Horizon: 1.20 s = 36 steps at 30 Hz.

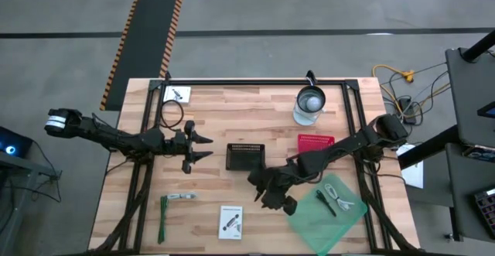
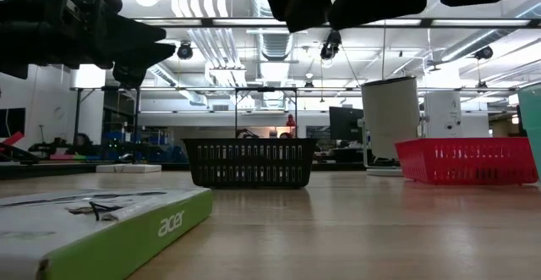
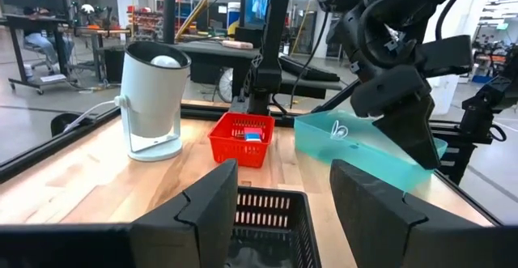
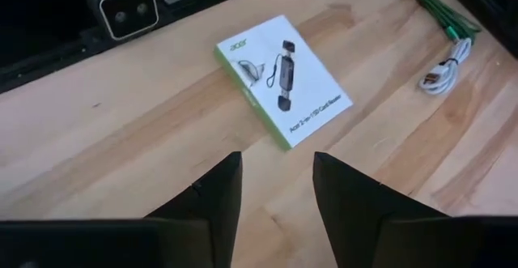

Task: Pick and place items into bin
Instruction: Put the white charger cable into the blue bin

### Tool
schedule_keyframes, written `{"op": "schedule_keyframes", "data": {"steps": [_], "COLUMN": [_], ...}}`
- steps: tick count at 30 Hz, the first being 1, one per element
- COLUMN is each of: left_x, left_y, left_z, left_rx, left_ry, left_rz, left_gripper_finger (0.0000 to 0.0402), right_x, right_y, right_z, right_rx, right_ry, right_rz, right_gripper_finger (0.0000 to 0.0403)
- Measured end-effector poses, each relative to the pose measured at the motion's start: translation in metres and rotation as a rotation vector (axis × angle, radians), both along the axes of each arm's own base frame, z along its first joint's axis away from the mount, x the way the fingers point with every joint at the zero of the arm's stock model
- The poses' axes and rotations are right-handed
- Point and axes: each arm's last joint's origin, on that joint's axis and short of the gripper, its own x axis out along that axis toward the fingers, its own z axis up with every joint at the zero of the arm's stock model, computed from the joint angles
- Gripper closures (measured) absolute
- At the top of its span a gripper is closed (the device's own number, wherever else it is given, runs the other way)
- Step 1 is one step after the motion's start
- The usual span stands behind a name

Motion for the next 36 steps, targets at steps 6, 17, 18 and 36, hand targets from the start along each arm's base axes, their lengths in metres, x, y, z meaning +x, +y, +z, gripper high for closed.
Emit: {"op": "schedule_keyframes", "data": {"steps": [6, 17, 18, 36], "left_x": [0.0, 0.0, 0.001, 0.021], "left_y": [0.0, 0.0, 0.0, -0.015], "left_z": [-0.001, -0.004, -0.005, -0.025], "left_rx": [0.001, 0.003, 0.004, -0.256], "left_ry": [0.009, 0.03, 0.036, 0.318], "left_rz": [0.0, 0.0, -0.003, -0.412], "left_gripper_finger": [0.0219, 0.0219, 0.0219, 0.0219], "right_x": [0.0, -0.006, -0.006, -0.007], "right_y": [0.0, -0.02, -0.022, -0.027], "right_z": [0.0, -0.001, -0.001, -0.003], "right_rx": [0.003, 0.046, 0.064, 0.084], "right_ry": [-0.003, 0.024, 0.03, 0.017], "right_rz": [-0.004, -0.035, -0.026, -0.023], "right_gripper_finger": [0.0279, 0.0336, 0.0341, 0.0354]}}
